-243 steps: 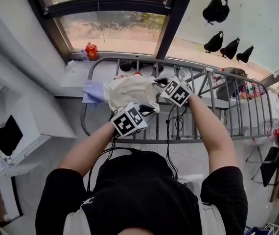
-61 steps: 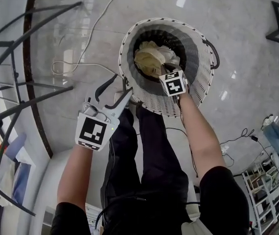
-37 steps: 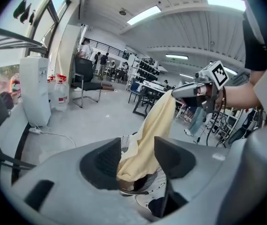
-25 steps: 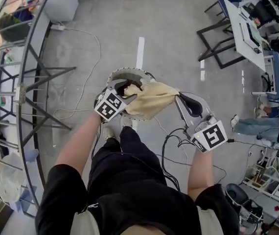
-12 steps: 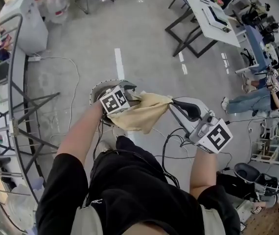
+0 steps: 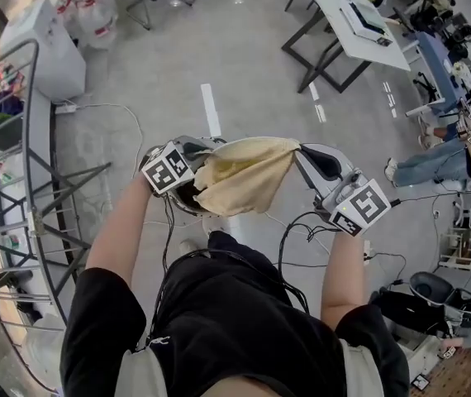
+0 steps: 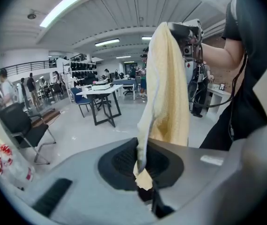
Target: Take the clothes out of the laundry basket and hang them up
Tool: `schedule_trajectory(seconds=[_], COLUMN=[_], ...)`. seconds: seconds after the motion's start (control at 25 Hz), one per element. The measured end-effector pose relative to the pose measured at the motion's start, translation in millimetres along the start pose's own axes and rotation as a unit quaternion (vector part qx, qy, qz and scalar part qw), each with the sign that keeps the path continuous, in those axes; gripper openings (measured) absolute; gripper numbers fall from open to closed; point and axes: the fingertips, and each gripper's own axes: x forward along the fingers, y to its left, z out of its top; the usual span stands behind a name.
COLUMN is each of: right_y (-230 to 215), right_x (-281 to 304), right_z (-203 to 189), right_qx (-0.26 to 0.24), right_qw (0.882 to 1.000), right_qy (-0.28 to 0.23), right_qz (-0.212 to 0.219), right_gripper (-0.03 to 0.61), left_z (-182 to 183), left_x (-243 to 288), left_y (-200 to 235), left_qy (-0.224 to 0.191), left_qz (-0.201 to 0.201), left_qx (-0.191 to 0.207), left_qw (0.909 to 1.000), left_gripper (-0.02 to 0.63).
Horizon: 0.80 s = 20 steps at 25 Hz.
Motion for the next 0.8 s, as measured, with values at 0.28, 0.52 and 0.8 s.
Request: schedule_trajectory(seconds=[0.28, 0.52, 0.8], right_y=[-32.8, -49.4, -51.2], right_x=[32.5, 55.3, 126.9], right_z=[-41.1, -51.7, -54.2], right_qx=[0.005, -0.075, -0.176], right_qw=[0.998, 0.99, 0.973], right_qy=[0.06, 0.113, 0.15], right_qz=[-0.031, -0.027, 0.021], right_gripper=[0.025, 0.025, 0.025], left_z=[-1.2, 32.0, 91.3], left_x=[-79.1, -169.1, -265.8], left_y=[52.4, 92.9, 110.6], left_qy=[0.001, 0.013, 0.029], left_qz=[0.113, 0.22, 0.347], left_qx=[-0.037, 0.002, 0.037], left_qw=[0.9929, 0.9753, 0.9369], left_gripper=[0.009, 0.009, 0.009])
